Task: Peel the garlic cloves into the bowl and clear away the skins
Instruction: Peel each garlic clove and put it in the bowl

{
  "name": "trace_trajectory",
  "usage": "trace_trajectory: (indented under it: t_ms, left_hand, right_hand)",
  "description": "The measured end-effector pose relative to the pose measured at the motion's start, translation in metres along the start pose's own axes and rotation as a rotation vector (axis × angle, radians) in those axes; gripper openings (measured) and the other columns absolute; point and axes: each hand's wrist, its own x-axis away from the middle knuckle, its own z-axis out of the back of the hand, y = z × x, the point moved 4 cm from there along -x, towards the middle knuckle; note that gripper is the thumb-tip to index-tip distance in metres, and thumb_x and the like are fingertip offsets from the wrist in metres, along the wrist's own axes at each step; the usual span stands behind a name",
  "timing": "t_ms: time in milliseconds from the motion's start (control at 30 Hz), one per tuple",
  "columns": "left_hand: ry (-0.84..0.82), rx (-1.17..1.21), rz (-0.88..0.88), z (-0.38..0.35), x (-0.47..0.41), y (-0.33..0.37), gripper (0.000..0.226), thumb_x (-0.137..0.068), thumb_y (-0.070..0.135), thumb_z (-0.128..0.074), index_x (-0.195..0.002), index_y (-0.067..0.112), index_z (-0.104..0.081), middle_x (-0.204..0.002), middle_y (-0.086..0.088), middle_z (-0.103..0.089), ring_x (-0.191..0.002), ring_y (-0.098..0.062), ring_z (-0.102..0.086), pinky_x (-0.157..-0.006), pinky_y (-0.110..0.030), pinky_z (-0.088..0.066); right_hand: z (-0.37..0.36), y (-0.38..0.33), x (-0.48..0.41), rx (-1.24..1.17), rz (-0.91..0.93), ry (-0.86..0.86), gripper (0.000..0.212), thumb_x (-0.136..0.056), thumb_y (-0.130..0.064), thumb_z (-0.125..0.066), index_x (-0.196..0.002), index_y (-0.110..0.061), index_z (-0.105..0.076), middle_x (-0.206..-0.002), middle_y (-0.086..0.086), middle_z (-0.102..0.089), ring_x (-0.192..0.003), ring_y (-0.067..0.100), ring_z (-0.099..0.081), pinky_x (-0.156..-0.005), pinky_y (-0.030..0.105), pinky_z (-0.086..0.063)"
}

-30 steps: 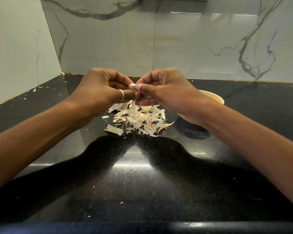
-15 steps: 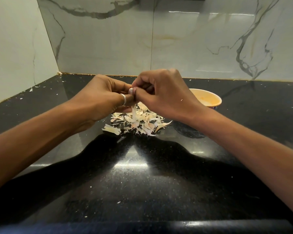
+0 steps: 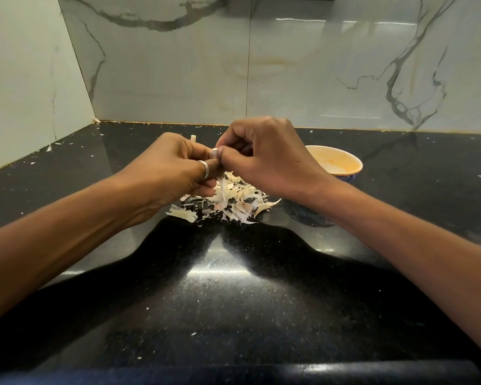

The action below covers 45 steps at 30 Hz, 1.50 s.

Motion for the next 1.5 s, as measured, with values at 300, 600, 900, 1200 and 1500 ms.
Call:
trace_trajectory:
  t_ms: [300,600,900,1200,1500]
  left_hand:
    - [-0.064,-0.092,-0.088,-0.008,0.004,-0.006,0.024,-0.101,0.007,-0.054,-0.093,0.006,-0.076,-0.061,0.005,-0.053,-0.055,-0.004,-0.051,-0.054,-0.017,-0.050]
    - [-0.079,-0.075,-0.101,-0.008,0.003,-0.010,0.026,-0.101,0.006,-0.052,-0.093,0.010,-0.076,-0.060,0.002,-0.052,-0.052,-0.011,-0.051,-0.052,-0.019,-0.047]
    - [-0.072,-0.087,-0.126,-0.007,0.003,-0.013,0.027,-0.102,0.004,-0.049,-0.092,0.003,-0.075,-0.060,-0.002,-0.051,-0.048,-0.010,-0.048,-0.050,-0.017,-0.044]
    - [-0.063,-0.094,-0.113,-0.007,0.000,-0.017,0.028,-0.099,-0.005,-0.048,-0.094,0.001,-0.075,-0.058,-0.003,-0.050,-0.046,-0.009,-0.048,-0.049,-0.017,-0.045]
    - [-0.040,-0.069,-0.096,-0.008,0.001,-0.016,0.030,-0.100,-0.005,-0.050,-0.092,0.006,-0.077,-0.058,-0.004,-0.051,-0.045,-0.008,-0.049,-0.048,-0.016,-0.046]
  right_hand:
    - [0.000,0.005,0.001,0.002,0.003,-0.047,0.010,-0.087,-0.011,-0.068,-0.081,-0.011,-0.076,-0.070,-0.003,-0.073,-0.065,0.012,-0.069,-0.062,0.037,-0.057]
    - [0.000,0.007,0.001,-0.011,-0.002,-0.058,0.009,-0.088,-0.011,-0.070,-0.084,-0.011,-0.079,-0.068,-0.005,-0.072,-0.064,0.009,-0.069,-0.060,0.029,-0.057]
    - [-0.004,0.005,0.003,-0.004,-0.001,-0.061,0.013,-0.089,-0.011,-0.069,-0.084,-0.011,-0.082,-0.067,-0.006,-0.072,-0.061,0.003,-0.061,-0.053,0.013,-0.043]
    - [-0.011,0.006,0.007,0.007,-0.022,0.062,0.015,-0.086,-0.012,-0.068,-0.078,-0.013,-0.081,-0.065,-0.005,-0.072,-0.067,0.009,-0.066,-0.054,0.015,-0.047]
    - [-0.013,0.005,0.008,-0.005,-0.105,0.142,0.012,-0.082,-0.015,-0.072,-0.073,-0.016,-0.081,-0.061,-0.011,-0.069,-0.068,0.005,-0.068,-0.061,0.019,-0.052]
